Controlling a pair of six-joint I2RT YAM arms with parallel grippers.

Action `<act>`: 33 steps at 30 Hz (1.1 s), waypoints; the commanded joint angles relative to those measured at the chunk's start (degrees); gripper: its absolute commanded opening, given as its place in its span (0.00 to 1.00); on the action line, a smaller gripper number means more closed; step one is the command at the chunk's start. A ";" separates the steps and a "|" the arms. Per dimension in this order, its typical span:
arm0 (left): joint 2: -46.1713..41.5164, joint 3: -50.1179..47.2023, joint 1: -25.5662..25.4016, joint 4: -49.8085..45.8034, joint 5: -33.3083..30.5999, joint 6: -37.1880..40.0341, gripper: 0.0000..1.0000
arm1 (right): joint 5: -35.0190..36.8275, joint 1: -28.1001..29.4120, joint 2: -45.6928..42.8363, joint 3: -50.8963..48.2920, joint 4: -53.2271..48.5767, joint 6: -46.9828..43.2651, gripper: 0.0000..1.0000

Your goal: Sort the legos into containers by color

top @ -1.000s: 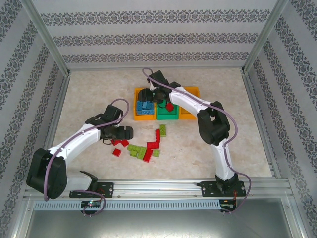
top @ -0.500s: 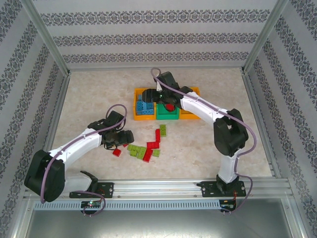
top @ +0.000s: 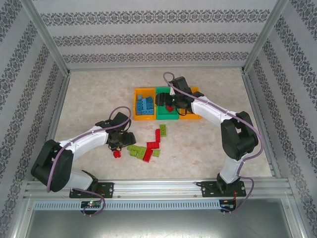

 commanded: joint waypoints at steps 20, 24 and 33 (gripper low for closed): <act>7.63 5.76 -0.75 0.76 -2.66 2.25 0.42 | 0.35 -4.75 -11.83 -14.70 2.66 -2.33 0.81; 9.15 6.93 -0.76 0.97 -1.96 3.68 0.34 | 1.84 -5.45 -14.75 -17.81 1.87 -3.08 0.81; 9.61 12.88 -1.85 -1.02 -2.72 7.29 0.27 | 5.05 -7.00 -20.62 -25.73 0.93 -3.31 0.81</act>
